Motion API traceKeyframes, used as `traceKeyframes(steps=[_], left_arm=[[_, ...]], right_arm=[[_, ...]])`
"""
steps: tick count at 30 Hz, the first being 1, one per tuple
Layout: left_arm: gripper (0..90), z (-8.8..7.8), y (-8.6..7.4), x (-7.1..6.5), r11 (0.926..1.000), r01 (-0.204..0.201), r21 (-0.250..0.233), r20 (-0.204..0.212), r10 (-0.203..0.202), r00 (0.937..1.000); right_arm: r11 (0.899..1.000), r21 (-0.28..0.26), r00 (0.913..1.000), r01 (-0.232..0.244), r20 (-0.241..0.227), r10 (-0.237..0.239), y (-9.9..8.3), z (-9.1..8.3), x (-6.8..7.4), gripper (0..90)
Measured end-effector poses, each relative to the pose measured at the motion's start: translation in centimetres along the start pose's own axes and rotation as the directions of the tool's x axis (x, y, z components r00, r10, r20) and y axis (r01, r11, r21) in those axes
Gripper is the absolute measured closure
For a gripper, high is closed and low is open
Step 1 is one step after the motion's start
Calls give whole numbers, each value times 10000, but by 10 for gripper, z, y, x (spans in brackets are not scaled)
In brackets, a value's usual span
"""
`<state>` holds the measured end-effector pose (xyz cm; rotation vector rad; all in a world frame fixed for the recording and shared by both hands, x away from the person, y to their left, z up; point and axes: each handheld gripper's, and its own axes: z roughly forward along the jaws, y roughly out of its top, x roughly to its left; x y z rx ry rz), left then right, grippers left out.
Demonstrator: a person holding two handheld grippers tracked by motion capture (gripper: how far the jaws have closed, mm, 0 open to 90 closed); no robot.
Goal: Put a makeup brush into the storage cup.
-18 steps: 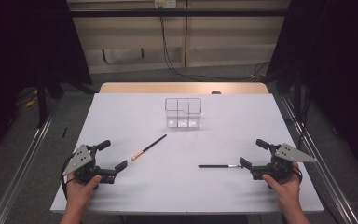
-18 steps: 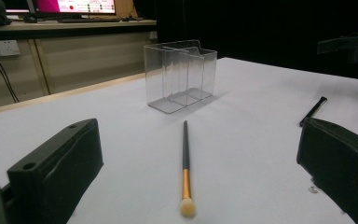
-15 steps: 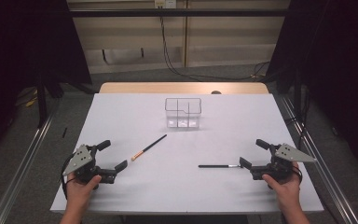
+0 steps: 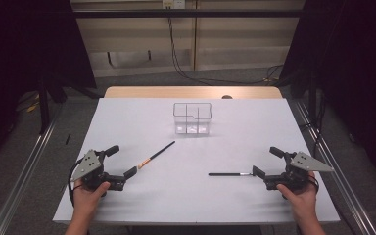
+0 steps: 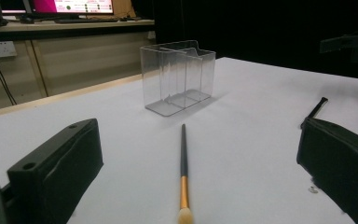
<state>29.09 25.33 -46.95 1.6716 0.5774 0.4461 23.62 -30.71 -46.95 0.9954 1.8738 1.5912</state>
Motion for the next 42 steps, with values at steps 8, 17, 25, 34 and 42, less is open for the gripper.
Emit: traceKeyframes(steps=[8, 17, 25, 34, 42], left_arm=[[0, 11, 2, 2, 10000, -44, 0, -54, 44, 10000], [0, 19, 7, 7, 9990, 257, -375, -265, -267, 9993], [0, 33, 14, 8, 9986, 169, -509, -268, -183, 9995], [0, 51, 17, 14, 9992, 79, -382, -301, -91, 9995], [0, 67, 17, 14, 9998, 212, -64, -222, -214, 9995]], right_arm=[[10000, 31, 10000, 10, -13, -9, -1, 1, 1, 0], [10000, 18, 10000, -11, -26, 11, -1, 3, 2, 0], [10000, 34, 10000, -3, -84, 3, -1, 4, 3, 0], [10000, 17, 10000, -48, -26, 48, -1, 3, 2, 0], [10000, 13, 10000, -25, -56, 25, -1, 3, 2, 0]])
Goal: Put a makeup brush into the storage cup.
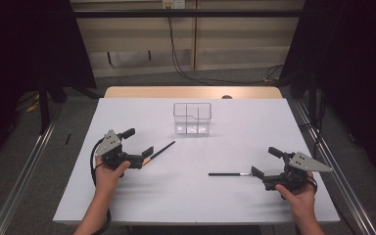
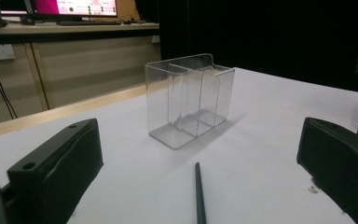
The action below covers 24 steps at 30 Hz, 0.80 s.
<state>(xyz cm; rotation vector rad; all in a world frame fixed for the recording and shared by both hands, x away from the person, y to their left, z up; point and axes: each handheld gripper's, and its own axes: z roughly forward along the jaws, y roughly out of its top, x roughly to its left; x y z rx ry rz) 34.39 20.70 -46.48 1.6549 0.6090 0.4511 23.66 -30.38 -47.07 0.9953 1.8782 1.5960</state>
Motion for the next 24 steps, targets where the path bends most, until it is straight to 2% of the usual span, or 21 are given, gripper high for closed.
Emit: traceKeyframes(steps=[5, 7, 15, 18, 20, 23, 24], left_arm=[[0, 6, 2, 0, 9999, -7, 161, 179, 4, 9998], [0, 9, 3, 0, 9995, 0, 320, 129, -4, 9999], [0, 18, 5, 2, 9969, 259, 744, 163, -272, 9995], [0, 23, 7, 1, 9921, 186, 1241, 108, -201, 9997], [0, 27, 8, 1, 9870, 275, 1586, 131, -300, 9995], [0, 32, 9, 1, 9788, 185, 2040, 159, -222, 9996], [0, 34, 10, 2, 9752, 227, 2200, 272, -294, 9992]], right_arm=[[10000, -18, 10000, -12, 16, 12, 0, 0, 0, 0], [10000, -10, 10000, -11, 5, 11, 0, 0, -1, 0], [10000, 8, 10000, -18, -18, 18, 0, 0, 0, 0], [10000, 9, 10000, -13, -15, 13, 0, 0, 0, 0], [10000, 9, 10000, -12, -12, 12, 0, 0, -1, 0], [10000, 4, 10000, -2, -18, 2, 0, 0, -1, 0], [10000, 7, 10000, -1, -18, 1, 0, 0, -1, 0]])
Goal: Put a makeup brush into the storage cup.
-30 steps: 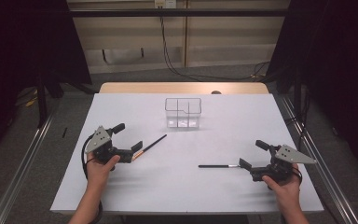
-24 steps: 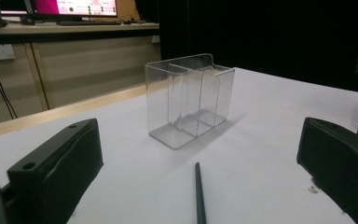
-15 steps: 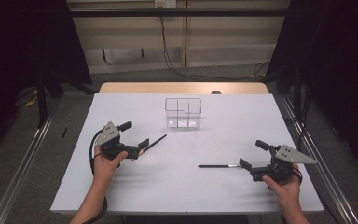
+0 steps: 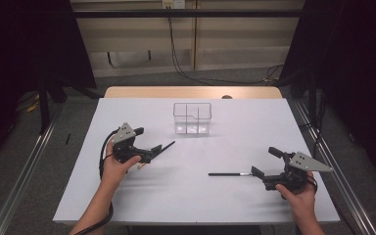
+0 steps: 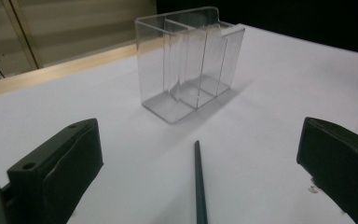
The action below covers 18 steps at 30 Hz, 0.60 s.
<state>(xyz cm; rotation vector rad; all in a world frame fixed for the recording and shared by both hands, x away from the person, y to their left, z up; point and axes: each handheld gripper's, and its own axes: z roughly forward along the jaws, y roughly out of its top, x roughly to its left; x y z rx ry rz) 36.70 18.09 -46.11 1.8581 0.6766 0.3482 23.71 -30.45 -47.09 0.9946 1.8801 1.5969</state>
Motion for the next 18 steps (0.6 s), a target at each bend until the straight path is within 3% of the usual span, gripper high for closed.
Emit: traceKeyframes(steps=[5, 9, 14, 15, 18], left_arm=[[0, 7, 6, 1, 9944, 78, 1053, 153, -95, 9998], [0, 13, 11, 4, 9781, 63, 2081, 64, -78, 9999], [0, 18, 18, 5, 9591, -20, 2832, 46, 8, 10000], [0, 20, 19, 5, 9498, 243, 3120, -1, -255, 9997], [0, 24, 24, 6, 9179, 267, 3959, -168, -219, 9996]], right_arm=[[10000, 9, 10000, 29, -32, -29, 0, 0, 0, 0], [10000, 26, 10000, 29, -44, -28, 0, 1, 0, 0], [10000, 12, 10000, 14, -47, -14, 0, 0, 0, 0], [10000, 9, 10000, 19, -42, -19, 0, 0, 0, 0], [10000, 4, 10000, 22, -25, -22, 0, 0, -1, 0]])
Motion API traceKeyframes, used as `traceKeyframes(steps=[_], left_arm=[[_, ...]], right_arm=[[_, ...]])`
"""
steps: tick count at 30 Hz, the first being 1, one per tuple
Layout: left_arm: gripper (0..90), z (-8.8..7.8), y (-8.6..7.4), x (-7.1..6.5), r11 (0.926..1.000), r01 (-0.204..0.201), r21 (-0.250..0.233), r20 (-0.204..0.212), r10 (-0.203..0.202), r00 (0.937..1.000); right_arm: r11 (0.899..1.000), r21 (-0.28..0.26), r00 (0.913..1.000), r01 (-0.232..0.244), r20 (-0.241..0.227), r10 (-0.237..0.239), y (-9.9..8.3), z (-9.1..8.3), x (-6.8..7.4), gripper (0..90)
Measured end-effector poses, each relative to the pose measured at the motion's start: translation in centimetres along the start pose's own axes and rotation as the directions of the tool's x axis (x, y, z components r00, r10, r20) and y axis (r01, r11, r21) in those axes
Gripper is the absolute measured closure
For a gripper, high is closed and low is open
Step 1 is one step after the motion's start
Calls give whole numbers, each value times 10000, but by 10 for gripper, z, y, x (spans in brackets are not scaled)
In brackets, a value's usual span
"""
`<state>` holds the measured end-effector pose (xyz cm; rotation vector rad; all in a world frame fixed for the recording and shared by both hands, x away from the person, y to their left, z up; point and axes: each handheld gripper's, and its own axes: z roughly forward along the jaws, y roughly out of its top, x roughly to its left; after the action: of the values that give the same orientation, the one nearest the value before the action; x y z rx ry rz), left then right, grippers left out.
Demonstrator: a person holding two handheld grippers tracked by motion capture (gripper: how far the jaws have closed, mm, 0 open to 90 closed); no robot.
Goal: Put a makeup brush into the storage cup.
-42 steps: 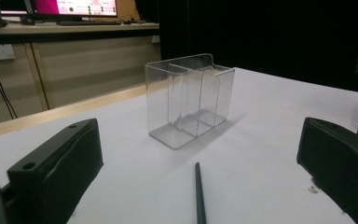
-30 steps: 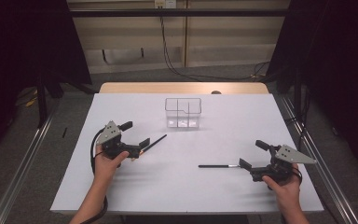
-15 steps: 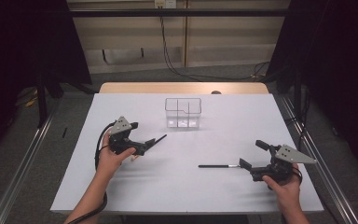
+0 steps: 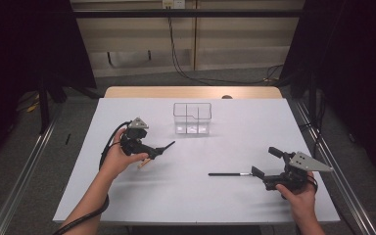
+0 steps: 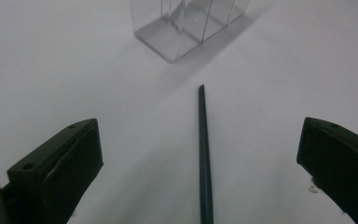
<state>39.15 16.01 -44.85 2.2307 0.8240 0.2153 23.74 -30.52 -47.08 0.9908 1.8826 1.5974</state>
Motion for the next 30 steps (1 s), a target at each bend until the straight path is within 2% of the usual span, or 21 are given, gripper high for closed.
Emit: traceKeyframes(steps=[1, 3, 8, 13, 18, 22, 23, 25, 30], left_arm=[[0, 0, 1, 1, 9999, -12, 163, 53, 11, 10000], [0, 1, 5, 1, 9981, 320, 532, 260, -334, 9991], [0, 2, 13, 4, 9892, 216, 1450, 201, -248, 9995], [0, 7, 20, 4, 9697, 166, 2438, 28, -178, 9998], [0, 10, 23, 3, 9540, 145, 2995, 130, -193, 9997], [9, 12, 25, 1, 9387, 132, 3445, 178, -206, 9996], [21, 13, 25, 1, 9332, 93, 3593, 252, -196, 9995], [73, 13, 25, 0, 9269, -133, 3750, 351, 1, 9994], [180, 12, 28, 0, 9183, -65, 3959, 455, -125, 9989]], right_arm=[[10000, 4, 10000, 1, 5, -1, 0, 0, 0, 0], [10000, 0, 10000, 12, 7, -12, 0, 0, 0, 0], [10000, 34, 10000, 13, 6, -14, 0, 0, 0, 0], [10000, 53, 10000, 38, 31, -38, 0, 0, 0, 0], [10000, 44, 10000, 60, 44, -60, 0, -1, 0, 0], [10000, 56, 10000, 35, 65, -36, 0, -1, -1, 0], [10000, 57, 10000, 39, 67, -39, 0, -2, -1, 0], [10000, 56, 10000, 44, 76, -44, 0, -2, -1, 0], [10000, 82, 10000, 46, 88, -47, 0, -2, -1, 0]])
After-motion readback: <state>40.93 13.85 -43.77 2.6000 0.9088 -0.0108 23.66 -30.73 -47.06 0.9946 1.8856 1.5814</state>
